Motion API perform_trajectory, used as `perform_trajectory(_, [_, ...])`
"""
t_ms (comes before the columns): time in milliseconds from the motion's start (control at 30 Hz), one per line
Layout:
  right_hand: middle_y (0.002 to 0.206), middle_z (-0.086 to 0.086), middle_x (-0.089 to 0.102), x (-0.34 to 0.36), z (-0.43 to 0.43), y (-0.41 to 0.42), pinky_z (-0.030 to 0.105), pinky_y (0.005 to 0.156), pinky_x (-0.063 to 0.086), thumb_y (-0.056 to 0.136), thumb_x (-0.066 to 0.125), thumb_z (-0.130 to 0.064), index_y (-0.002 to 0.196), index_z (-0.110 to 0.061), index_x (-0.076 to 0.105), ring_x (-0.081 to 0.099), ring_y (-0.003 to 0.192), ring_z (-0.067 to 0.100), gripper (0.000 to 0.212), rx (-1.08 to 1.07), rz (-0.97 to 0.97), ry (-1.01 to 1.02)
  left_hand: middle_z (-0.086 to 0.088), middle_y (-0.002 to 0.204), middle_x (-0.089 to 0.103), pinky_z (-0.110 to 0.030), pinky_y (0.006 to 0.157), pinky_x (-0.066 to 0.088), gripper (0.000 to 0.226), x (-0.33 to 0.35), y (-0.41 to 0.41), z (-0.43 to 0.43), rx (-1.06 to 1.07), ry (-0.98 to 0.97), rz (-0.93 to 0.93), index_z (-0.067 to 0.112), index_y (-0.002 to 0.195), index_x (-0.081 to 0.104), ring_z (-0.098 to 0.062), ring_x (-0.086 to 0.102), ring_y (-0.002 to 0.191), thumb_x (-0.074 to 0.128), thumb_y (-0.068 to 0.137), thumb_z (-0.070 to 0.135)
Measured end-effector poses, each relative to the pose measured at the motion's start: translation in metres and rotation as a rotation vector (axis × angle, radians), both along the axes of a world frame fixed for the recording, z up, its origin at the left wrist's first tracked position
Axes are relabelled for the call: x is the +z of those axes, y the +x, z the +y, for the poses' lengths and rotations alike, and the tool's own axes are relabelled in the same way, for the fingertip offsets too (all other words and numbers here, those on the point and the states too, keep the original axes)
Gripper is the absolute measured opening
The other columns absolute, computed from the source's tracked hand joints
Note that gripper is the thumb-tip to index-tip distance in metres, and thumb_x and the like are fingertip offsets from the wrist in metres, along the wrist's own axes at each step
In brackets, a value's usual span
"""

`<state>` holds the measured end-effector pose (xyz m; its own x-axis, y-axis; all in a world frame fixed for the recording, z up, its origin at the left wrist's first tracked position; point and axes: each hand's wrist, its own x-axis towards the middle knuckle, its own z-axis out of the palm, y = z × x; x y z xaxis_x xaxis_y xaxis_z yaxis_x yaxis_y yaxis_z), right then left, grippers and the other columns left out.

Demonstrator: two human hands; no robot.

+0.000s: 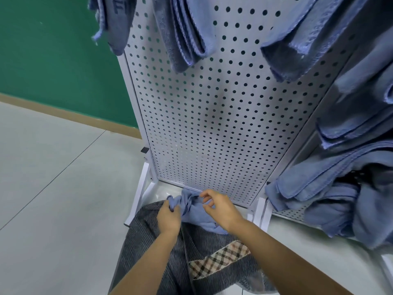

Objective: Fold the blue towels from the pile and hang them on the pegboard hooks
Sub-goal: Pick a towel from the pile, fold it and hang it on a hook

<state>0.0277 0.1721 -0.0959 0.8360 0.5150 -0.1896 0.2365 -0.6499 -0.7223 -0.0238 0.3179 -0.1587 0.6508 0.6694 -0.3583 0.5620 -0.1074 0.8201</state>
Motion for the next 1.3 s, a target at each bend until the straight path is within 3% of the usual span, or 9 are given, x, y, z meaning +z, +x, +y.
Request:
perform_trajectory(200, [0.108,-0.007,0.053,0.057,-0.019,-0.003,0.029,0.092,0.047,0.093,0.052,-0.003,0.122,-0.016,0.055,0.056,0.096,0.016,0.033,-0.061,-0.04,0.088,0.0,0.085,0.057,-0.016,0.068,0.038,0.018,0.1,-0.007,-0.021,-0.297,-0.185,-0.307,0.009,0.093,0.058,-0.01,0.05,0.08,0.041,0.097,0.004])
perform_trajectory(400, [0.111,-0.008,0.053,0.166,-0.057,-0.035,0.014,0.068,0.045,0.086,0.053,0.008,0.128,-0.023,0.048,0.051,0.07,0.011,0.052,-0.053,-0.116,0.276,0.013,0.085,0.068,-0.012,0.069,0.043,0.037,0.235,-0.029,-0.055,-0.577,-0.22,-0.313,0.027,0.086,0.067,-0.005,0.06,0.085,0.041,0.094,0.002])
perform_trajectory(633, [0.075,0.008,0.062,0.276,-0.138,-0.103,0.017,0.061,0.041,0.085,0.058,0.004,0.092,0.001,0.065,0.051,0.062,0.009,0.011,-0.088,-0.261,0.286,0.0,0.081,0.067,-0.023,0.073,0.044,0.034,0.356,-0.085,-0.104,-0.82,-0.012,-0.41,0.015,0.079,0.07,-0.014,0.058,0.079,0.04,0.092,0.003])
perform_trajectory(767, [0.063,0.004,0.05,0.314,-0.183,-0.141,0.024,0.056,0.035,0.089,0.051,-0.001,0.09,-0.007,0.057,0.043,0.053,0.013,0.008,-0.171,-0.321,0.275,-0.01,0.073,0.046,-0.029,0.065,0.028,0.02,0.384,-0.11,-0.135,-0.808,0.107,-0.41,0.004,0.076,0.058,-0.018,0.04,0.071,0.045,0.09,0.008])
perform_trajectory(867, [0.059,0.003,0.05,0.333,-0.213,-0.164,0.013,0.047,0.036,0.091,0.048,0.0,0.09,-0.009,0.054,0.047,0.043,0.003,0.011,-0.225,-0.378,0.279,-0.01,0.066,0.039,-0.03,0.054,0.022,0.018,0.396,-0.132,-0.169,-0.84,0.057,-0.384,0.009,0.072,0.05,-0.017,0.034,0.062,0.045,0.088,0.003])
perform_trajectory(1000, [0.07,0.004,0.057,0.339,-0.247,-0.181,0.021,0.057,0.044,0.094,0.048,0.001,0.087,-0.013,0.056,0.054,0.059,0.012,0.018,-0.267,-0.419,0.343,-0.014,0.091,0.07,-0.034,0.078,0.05,0.03,0.388,-0.15,-0.205,-0.952,-0.238,-0.279,0.002,0.091,0.068,-0.023,0.064,0.082,0.071,0.081,0.03])
perform_trajectory(1067, [0.078,0.006,0.061,0.331,-0.258,-0.186,0.03,0.066,0.05,0.095,0.048,0.0,0.087,-0.015,0.057,0.056,0.067,0.018,0.019,-0.262,-0.431,0.385,-0.01,0.09,0.07,-0.035,0.077,0.054,0.056,0.377,-0.153,-0.22,-1.097,-0.057,-0.092,0.005,0.09,0.065,-0.023,0.066,0.085,0.084,0.061,0.049])
perform_trajectory(1133, [0.085,0.004,0.064,0.318,-0.266,-0.19,0.034,0.075,0.052,0.095,0.049,-0.002,0.086,-0.022,0.056,0.061,0.077,0.024,0.023,-0.278,-0.445,0.404,-0.008,0.083,0.066,-0.034,0.07,0.051,0.051,0.366,-0.154,-0.236,-1.232,0.073,0.078,0.01,0.082,0.06,-0.023,0.065,0.082,0.084,0.059,0.048])
perform_trajectory(1300, [0.103,0.002,0.064,0.297,-0.273,-0.182,0.024,0.081,0.054,0.095,0.05,0.002,0.098,-0.017,0.059,0.065,0.093,0.017,0.022,-0.336,-0.348,0.481,-0.008,0.089,0.065,-0.028,0.07,0.051,0.011,0.355,-0.153,-0.267,-1.126,-0.452,0.086,0.01,0.093,0.059,-0.019,0.063,0.081,0.062,0.092,0.021])
